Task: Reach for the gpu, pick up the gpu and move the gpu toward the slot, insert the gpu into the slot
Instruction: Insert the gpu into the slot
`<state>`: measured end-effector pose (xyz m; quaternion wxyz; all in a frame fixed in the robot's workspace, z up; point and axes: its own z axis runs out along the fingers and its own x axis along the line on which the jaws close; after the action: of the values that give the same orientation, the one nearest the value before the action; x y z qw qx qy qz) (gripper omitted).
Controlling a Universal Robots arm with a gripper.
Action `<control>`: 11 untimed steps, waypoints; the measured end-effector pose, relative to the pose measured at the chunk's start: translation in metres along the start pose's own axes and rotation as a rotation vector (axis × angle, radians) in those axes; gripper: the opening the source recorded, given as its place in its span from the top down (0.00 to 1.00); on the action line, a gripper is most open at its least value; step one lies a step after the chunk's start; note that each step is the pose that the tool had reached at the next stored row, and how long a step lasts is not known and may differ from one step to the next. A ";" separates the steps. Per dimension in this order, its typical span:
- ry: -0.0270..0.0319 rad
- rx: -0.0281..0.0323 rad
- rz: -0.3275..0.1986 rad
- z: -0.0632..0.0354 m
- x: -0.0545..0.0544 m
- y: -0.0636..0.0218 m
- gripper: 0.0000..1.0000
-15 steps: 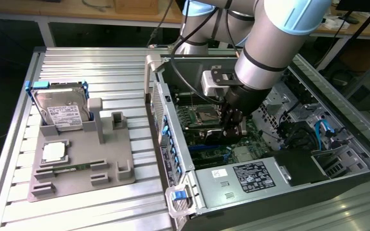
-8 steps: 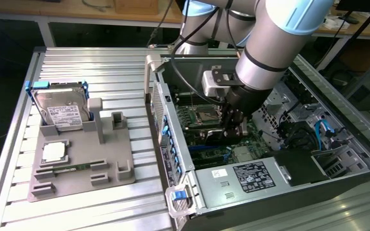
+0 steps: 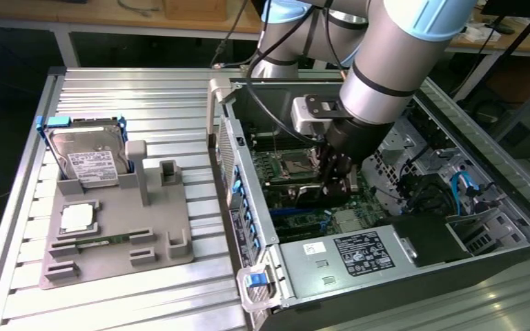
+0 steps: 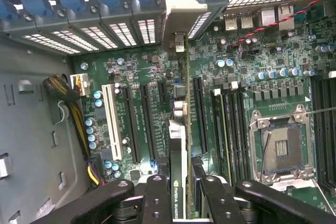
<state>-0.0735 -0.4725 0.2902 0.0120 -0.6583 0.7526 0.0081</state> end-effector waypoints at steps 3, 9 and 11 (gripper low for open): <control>0.0044 0.0007 0.000 -0.0004 0.000 0.0000 0.73; 0.0064 0.0000 -0.035 -0.0004 0.000 0.0000 0.73; 0.0064 -0.0003 -0.047 -0.0004 0.000 0.0000 0.73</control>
<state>-0.0735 -0.4723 0.2906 0.0097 -0.6760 0.7368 0.0058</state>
